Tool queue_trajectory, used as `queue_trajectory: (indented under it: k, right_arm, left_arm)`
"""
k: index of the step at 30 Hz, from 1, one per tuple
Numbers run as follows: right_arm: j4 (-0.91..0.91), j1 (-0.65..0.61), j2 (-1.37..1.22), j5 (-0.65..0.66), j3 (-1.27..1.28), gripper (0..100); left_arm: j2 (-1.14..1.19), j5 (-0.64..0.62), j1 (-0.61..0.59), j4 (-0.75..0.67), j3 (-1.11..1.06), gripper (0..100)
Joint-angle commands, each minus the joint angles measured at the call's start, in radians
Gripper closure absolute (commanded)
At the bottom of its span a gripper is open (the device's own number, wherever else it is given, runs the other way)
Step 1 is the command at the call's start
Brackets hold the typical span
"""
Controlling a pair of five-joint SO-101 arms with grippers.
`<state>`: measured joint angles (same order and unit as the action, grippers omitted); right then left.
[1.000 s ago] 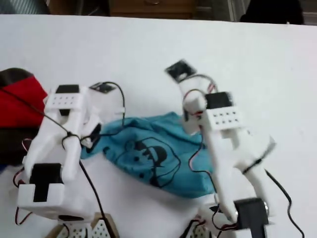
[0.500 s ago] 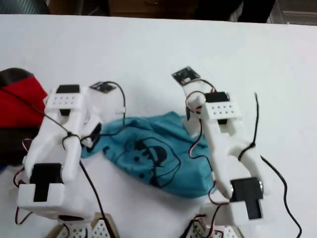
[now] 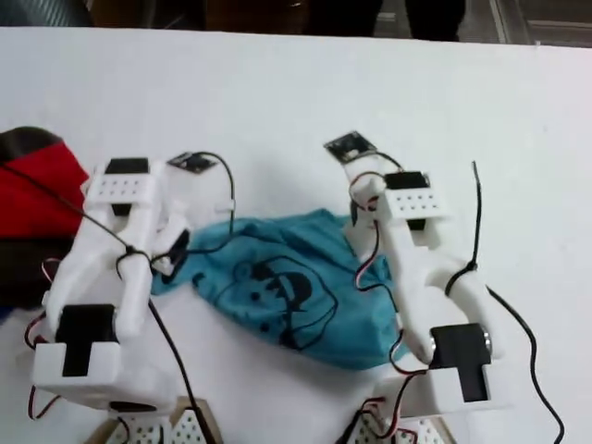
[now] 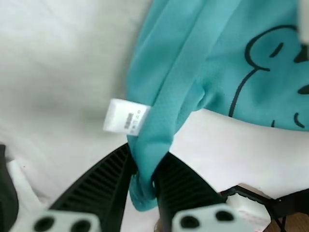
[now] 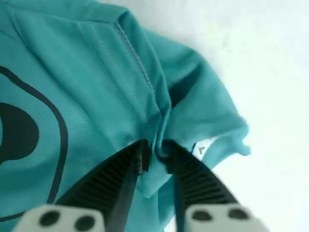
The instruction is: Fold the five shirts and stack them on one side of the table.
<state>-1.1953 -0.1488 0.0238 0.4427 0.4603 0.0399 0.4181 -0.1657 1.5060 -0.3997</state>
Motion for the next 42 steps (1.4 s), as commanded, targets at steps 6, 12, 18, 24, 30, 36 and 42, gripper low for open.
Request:
queue_trajectory:
  k: [6, 12, 18, 24, 30, 36, 42]
  right_arm:
    - [-0.091, 0.038, 0.002, -0.012, 0.0, 80.3]
    - [-0.102, 0.035, -0.005, -0.012, 0.002, 79.8]
    - [-0.087, 0.035, -0.005, -0.012, 0.002, 79.8]
    - [-0.059, 0.036, 0.004, -0.012, -0.006, 99.3]
    - [-0.053, 0.044, 0.036, -0.012, -0.006, 97.9]
    - [-0.044, 0.036, 0.191, -0.012, -0.008, 98.1]
    - [0.027, 0.042, 0.4, -0.003, -0.006, 98.1]
  left_arm:
    - [-0.012, 0.023, 0.006, -0.011, 0.005, 97]
    - [-0.012, 0.023, 0.011, -0.012, 0.013, 97]
    - [-0.012, 0.023, 0.011, -0.012, 0.013, 97]
    - [-0.017, 0.023, 0.011, -0.012, 0.013, 97]
    - [-0.015, 0.023, 0.011, -0.012, 0.013, 97]
    - [-0.018, 0.017, 0.012, -0.009, 0.031, 97]
    - [-0.018, 0.015, 0.012, 0.069, 0.234, 97]
